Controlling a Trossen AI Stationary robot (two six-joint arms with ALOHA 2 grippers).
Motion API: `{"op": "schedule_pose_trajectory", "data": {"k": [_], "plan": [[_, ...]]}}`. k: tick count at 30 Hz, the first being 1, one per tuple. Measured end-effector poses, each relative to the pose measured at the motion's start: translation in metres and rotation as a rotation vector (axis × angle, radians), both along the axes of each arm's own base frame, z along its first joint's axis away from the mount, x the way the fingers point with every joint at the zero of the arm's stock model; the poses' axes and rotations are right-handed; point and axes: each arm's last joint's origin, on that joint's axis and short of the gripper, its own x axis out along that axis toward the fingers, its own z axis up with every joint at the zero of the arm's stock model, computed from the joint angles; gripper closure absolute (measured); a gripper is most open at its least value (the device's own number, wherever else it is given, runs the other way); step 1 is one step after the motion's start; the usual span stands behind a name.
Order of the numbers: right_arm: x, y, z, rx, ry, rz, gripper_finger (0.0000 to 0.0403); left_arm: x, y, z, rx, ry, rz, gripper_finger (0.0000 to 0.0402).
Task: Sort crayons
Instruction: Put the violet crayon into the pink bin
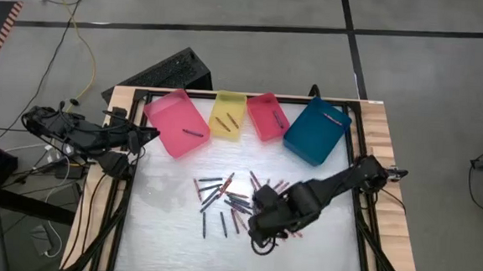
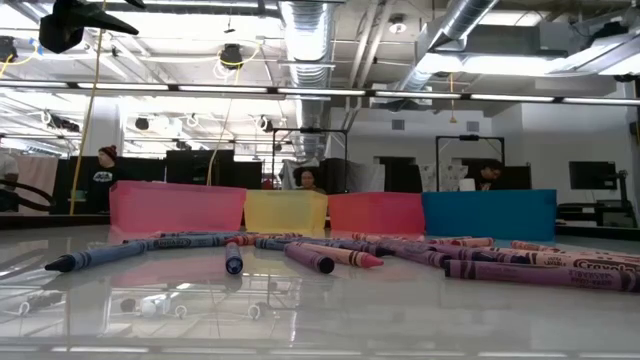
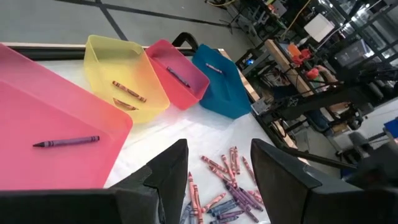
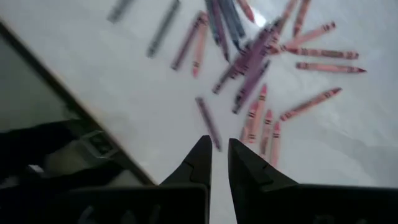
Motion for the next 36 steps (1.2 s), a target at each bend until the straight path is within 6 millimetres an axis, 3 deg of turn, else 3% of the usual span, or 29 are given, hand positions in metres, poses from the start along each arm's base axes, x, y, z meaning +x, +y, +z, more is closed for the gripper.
{"op": "schedule_pose_trajectory", "data": {"k": [9,25,30,36], "plan": [[0.001,0.038,-0.071,-0.04,0.031,0.184,0.0354,-0.002,0.001,-0.005,0.022,0.049,0.027,0.0236],[0.012,0.041,-0.147,0.012,-0.048,0.238,0.0351,-0.005,0.003,-0.01,0.044,0.102,0.045,0.0236],[0.015,0.033,-0.164,0.016,-0.059,0.219,0.0321,-0.005,0.003,-0.011,0.051,0.116,0.048,0.0236],[0.017,0.026,-0.178,0.009,-0.073,0.241,0.0257,-0.006,0.003,-0.012,0.053,0.121,0.049,0.0236]]}}
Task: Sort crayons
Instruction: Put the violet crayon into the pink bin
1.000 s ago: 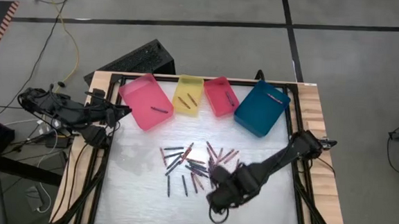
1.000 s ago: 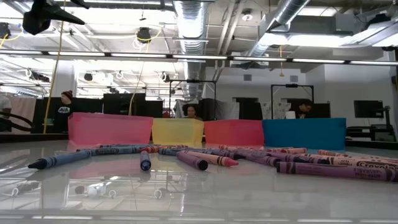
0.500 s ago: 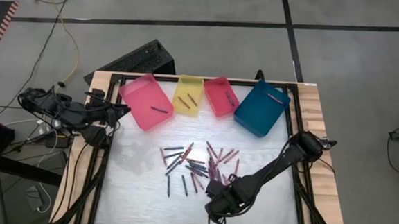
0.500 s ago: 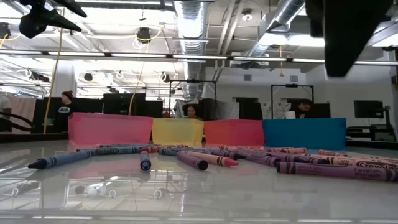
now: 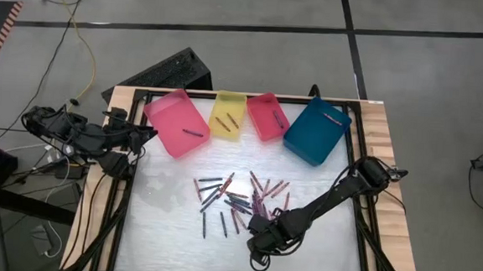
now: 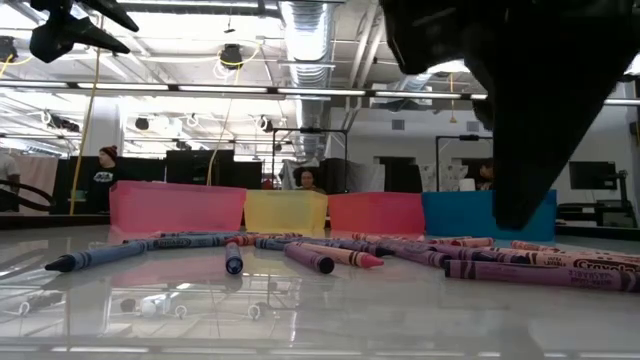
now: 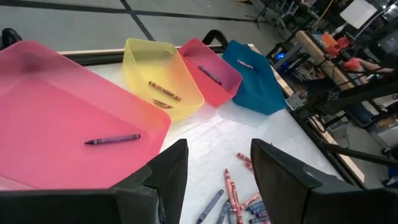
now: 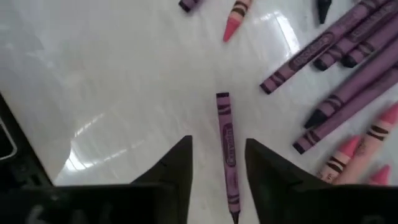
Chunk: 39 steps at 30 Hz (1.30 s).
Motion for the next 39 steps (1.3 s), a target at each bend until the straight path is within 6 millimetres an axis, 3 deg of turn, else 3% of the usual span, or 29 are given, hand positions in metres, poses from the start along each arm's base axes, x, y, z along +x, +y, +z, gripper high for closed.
{"op": "schedule_pose_trajectory", "data": {"k": [8,28,39], "plan": [[0.002,-0.005,-0.004,-0.028,-0.004,0.062,0.021,0.0,0.0,0.0,0.0,0.0,0.0,0.0236],[0.004,-0.006,-0.004,-0.046,-0.021,0.12,0.022,0.0,0.001,0.0,0.01,0.001,0.015,0.0236],[0.012,0.0,-0.027,-0.018,0.017,0.146,0.022,0.0,0.001,0.0,0.016,0.005,0.013,0.0236]]}}
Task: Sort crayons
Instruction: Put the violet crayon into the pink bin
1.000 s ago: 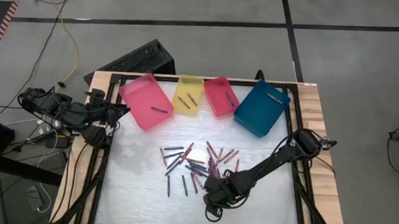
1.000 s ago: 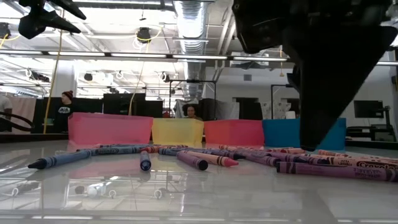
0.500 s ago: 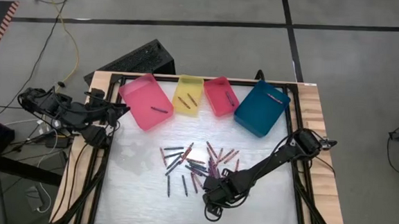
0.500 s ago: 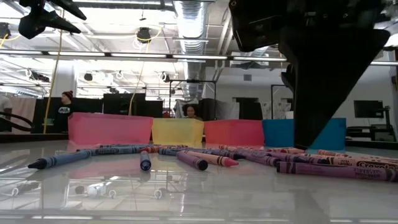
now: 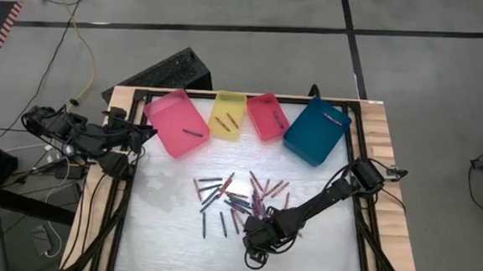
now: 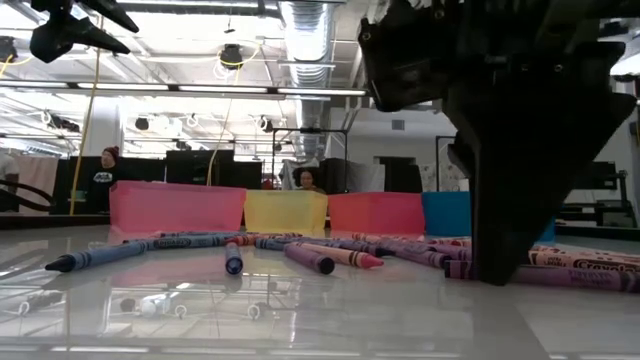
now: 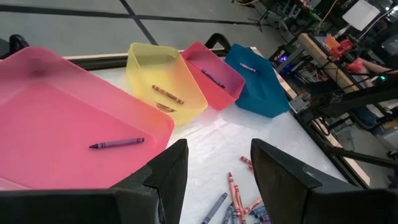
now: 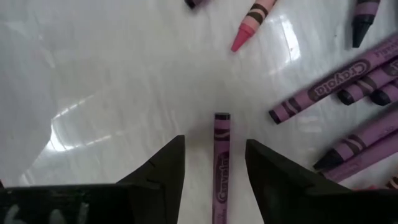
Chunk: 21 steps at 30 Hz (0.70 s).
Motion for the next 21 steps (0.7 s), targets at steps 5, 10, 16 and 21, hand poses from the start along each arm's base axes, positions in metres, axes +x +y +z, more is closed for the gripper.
{"op": "schedule_pose_trajectory", "data": {"k": [5,10,16,21], "plan": [[-0.0005,0.0,-0.0023,0.001,0.018,0.0,0.0238,0.0,0.0,0.0,0.016,0.009,-0.006,0.0236],[-0.0014,-0.0009,-0.003,0.001,0.032,-0.003,0.0295,0.0,0.0,0.0,0.017,0.009,-0.005,0.0236],[-0.0005,-0.0036,-0.0034,0.011,0.045,-0.03,0.0373,-0.0001,0.0002,0.0001,0.028,0.012,-0.002,0.0236],[0.0017,-0.0065,-0.0035,0.025,0.048,-0.038,0.0395,-0.0001,0.0003,0.0001,0.035,0.015,-0.002,0.0236]]}}
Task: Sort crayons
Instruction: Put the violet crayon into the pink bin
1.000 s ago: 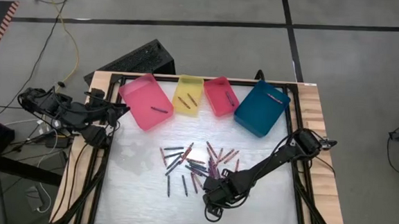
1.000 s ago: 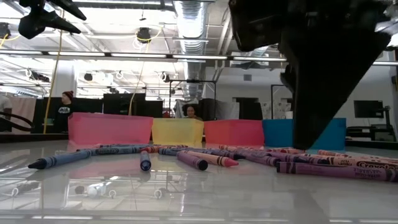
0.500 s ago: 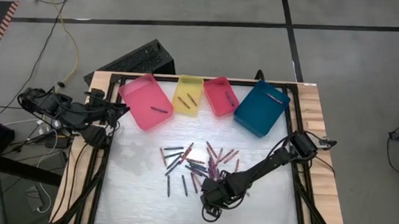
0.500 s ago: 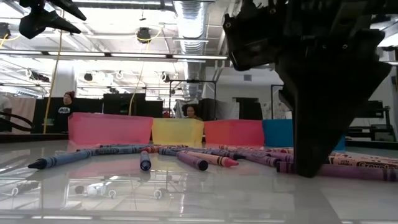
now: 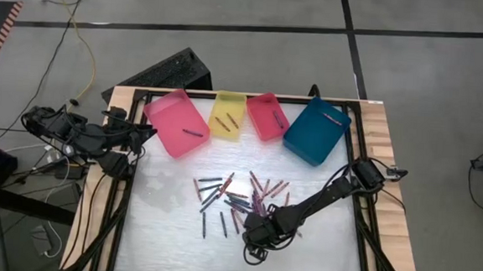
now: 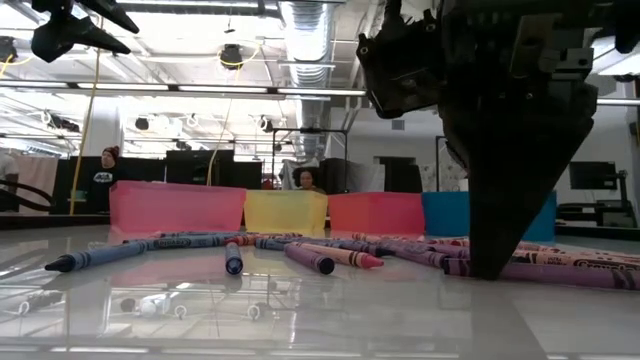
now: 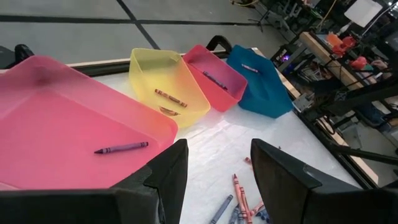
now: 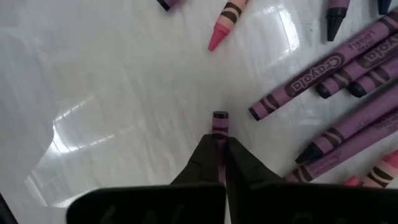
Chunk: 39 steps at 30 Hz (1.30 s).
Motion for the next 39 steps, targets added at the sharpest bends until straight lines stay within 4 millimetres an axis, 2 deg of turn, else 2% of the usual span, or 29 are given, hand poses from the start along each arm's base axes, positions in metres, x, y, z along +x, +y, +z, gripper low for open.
{"op": "schedule_pose_trajectory", "data": {"k": [9,16,25,31,35,39], "plan": [[0.009,-0.002,0.011,0.077,0.023,0.015,0.0397,0.0,0.0,0.0,0.0,0.0,0.0,0.0236],[0.016,0.001,0.027,0.198,0.03,0.13,0.0398,0.0,0.0,0.0,0.017,0.01,-0.007,0.0236],[0.034,-0.017,0.045,0.266,-0.029,0.266,0.0398,-0.001,0.0,-0.001,0.032,0.029,-0.004,0.0236],[0.055,-0.056,0.055,0.233,-0.114,0.291,0.0398,-0.001,0.001,-0.002,0.043,0.037,-0.004,0.0236],[0.072,-0.095,0.061,0.203,-0.2,0.275,0.0398,-0.001,0.001,-0.002,0.067,0.049,-0.007,0.0236],[0.093,-0.143,0.069,0.183,-0.352,0.186,0.0398,-0.001,0.001,-0.002,0.075,0.054,-0.011,0.0236]]}}
